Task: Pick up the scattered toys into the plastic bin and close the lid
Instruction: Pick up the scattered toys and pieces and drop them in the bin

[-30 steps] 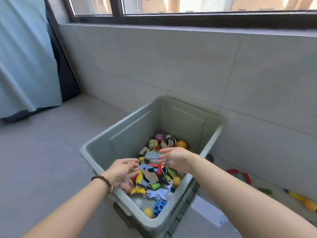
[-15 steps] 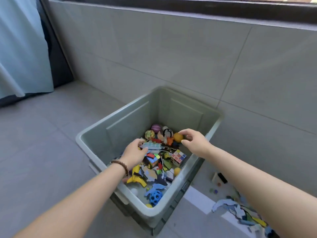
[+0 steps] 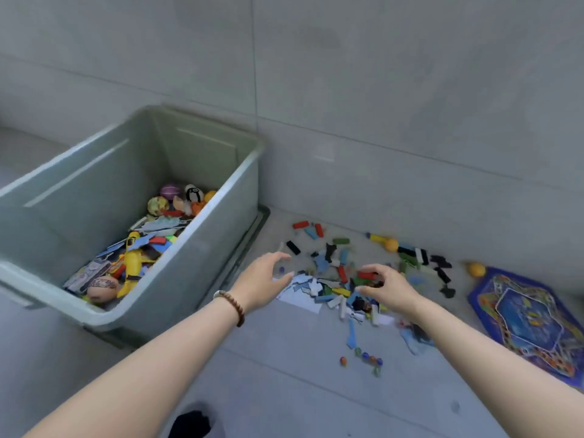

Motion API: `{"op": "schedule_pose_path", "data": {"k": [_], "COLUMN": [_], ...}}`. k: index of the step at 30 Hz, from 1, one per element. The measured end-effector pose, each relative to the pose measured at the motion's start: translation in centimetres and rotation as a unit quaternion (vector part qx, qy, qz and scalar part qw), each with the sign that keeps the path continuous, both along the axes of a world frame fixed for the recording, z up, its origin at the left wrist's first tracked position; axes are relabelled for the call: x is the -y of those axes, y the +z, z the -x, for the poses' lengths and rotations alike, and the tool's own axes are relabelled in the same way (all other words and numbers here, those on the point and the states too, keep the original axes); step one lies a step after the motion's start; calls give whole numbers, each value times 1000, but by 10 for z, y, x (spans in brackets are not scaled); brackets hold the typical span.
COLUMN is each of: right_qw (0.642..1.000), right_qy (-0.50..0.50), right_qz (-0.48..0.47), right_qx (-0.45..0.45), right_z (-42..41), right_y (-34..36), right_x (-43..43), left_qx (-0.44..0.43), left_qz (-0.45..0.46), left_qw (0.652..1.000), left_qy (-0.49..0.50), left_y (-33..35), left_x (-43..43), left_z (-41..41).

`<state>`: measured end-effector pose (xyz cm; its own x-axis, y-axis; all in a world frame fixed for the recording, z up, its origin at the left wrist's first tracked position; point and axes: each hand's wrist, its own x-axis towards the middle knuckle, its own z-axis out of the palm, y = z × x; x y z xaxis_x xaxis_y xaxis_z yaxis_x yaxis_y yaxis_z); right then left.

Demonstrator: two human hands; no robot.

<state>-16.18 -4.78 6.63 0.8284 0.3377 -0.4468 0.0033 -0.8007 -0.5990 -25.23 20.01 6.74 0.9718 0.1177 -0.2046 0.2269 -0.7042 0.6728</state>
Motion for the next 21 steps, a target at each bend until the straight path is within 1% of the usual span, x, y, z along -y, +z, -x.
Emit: {"op": "schedule_pose_path", "data": {"k": [3, 6, 9, 11, 15, 18, 21], "right_qw": [997, 988, 983, 983, 988, 989, 988], "right_qy": [-47, -101, -145, -163, -148, -139, -146], "right_qz": [4, -11, -18, -28, -50, -44, -27], "right_qx": [-68, -115, -110, -77, -16, 16, 33], "right_z": [22, 45, 62, 70, 81, 83, 82], "right_y": [-56, -110, -156, -180, -205, -215, -221], "right_x": [48, 81, 100, 107, 108, 106, 107], "left_qx": [-98, -186, -221, -219, -188, -161, -154], "left_qz": [13, 33, 17, -1, -31, -43, -27], "left_qw": [995, 980, 970, 968, 970, 975, 981], "left_qy": [-22, -60, -100, -123, -152, -148, -116], "left_y": [-50, -100, -143, -166, -192, -204, -211], "left_x": [39, 74, 106, 127, 152, 155, 154], "left_z": [4, 9, 9, 8, 4, 2, 4]}}
